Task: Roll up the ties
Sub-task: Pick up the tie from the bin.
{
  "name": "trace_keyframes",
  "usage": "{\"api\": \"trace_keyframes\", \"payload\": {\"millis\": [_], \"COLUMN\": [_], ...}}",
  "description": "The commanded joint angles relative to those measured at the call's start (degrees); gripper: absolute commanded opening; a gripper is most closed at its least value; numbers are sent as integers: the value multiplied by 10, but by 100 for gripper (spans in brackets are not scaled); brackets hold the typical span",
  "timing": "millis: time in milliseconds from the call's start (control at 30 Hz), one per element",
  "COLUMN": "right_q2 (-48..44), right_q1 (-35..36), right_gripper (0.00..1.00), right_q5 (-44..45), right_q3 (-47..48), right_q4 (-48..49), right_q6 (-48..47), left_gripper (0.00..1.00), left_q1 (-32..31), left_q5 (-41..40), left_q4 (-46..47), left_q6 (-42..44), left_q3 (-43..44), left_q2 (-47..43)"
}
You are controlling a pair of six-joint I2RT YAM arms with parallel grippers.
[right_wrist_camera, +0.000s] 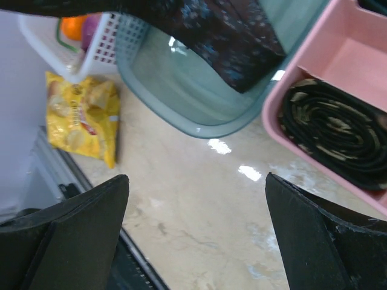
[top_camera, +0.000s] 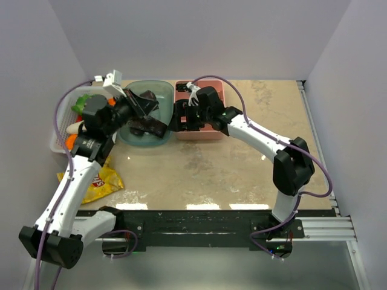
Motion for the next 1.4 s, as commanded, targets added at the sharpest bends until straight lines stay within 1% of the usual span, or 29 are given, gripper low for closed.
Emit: {"api": "trace_keyframes", "payload": {"millis": [0,67,100,200,333,467,667,800,933,1067,1233,1367], "right_q2": [6,19,23,28,14,3,3,17,40,50,46,29], "right_q1": [2,2,2,2,2,2,11,22,45,63,65,66], "right_gripper": [99,99,99,99,99,99,99,99,99,99,99,99], "right_q5": [-89,-115,-126,-145,-133,-128,-143,-149,-158,-156,-147,-119], "right_q3": [44,44,46,38,22,-4,-38,-34,-23,-46,-58,-66], "right_q4": [30,64,73,97,75,80,113,120,125,158,158,116], "right_q6": [83,121,132,168,174,190,235,257,283,327,329,300], "left_gripper": [0,0,0,0,0,0,0,0,0,0,0,0], "left_q1": [2,2,2,2,2,2,2,2,2,2,2,2], "left_q5": [97,134,168,216,255,321,374,390,391,391,401,405], "left_q4": [-74,-75,-71,-59,-58,-36,14,49,58,64,65,65], "left_q6": [81,85,84,82,86,69,39,18,6,2,-1,2], "left_q3": [102,132,140,165,194,200,194,195,196,198,214,226], "left_q2": [-28,-35,-46,-72,-95,-108,-137,-154,-165,-174,-176,-174]}}
